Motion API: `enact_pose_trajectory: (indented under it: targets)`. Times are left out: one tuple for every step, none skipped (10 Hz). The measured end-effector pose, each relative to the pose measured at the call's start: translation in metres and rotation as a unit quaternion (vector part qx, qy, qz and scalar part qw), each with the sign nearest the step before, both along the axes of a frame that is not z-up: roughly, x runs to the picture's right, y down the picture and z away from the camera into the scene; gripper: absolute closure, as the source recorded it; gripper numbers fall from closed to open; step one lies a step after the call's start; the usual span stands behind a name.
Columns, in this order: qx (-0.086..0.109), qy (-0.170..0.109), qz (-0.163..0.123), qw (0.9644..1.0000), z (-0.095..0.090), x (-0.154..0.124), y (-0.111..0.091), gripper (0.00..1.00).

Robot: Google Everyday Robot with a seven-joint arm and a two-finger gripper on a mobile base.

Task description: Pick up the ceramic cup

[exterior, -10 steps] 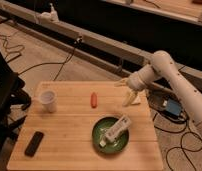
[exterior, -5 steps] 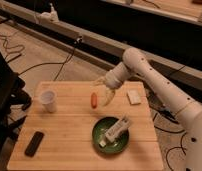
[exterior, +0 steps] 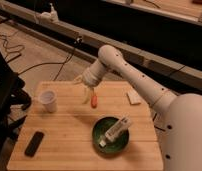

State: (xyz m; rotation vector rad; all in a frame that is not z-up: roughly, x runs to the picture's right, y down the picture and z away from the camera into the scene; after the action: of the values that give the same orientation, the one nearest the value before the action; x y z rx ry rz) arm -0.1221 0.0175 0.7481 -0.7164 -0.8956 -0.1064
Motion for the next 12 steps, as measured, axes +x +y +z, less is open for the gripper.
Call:
enact_pose_trajectory:
  targets:
    - [-0.018,0.001,0.023,0.9996,0.003,-0.022,-0.005,0.2]
    - [-0.033,-0.002,0.034,0.9989,0.004,-0.037,-0.006,0.2]
    - [-0.037,-0.003,0.037,0.9986,0.004,-0.042,-0.006,0.2]
    - [-0.037,-0.002,0.038,0.9986,0.004,-0.041,-0.007,0.2]
    - [-0.037,-0.001,0.039,0.9986,0.005,-0.039,-0.007,0.2]
    - [-0.037,-0.002,0.038,0.9986,0.004,-0.04,-0.007,0.2]
    - [-0.037,-0.003,0.037,0.9986,0.004,-0.041,-0.006,0.2]
    - [-0.04,0.004,0.034,0.9986,0.006,-0.037,-0.005,0.2]
    - [-0.039,0.019,0.031,0.9985,0.012,-0.029,-0.004,0.2]
    - [-0.039,0.029,0.026,0.9985,0.019,-0.026,-0.001,0.2]
    - [-0.039,0.03,0.02,0.9986,0.022,-0.031,0.001,0.2]
    - [-0.038,0.026,0.008,0.9989,0.025,-0.043,0.005,0.2]
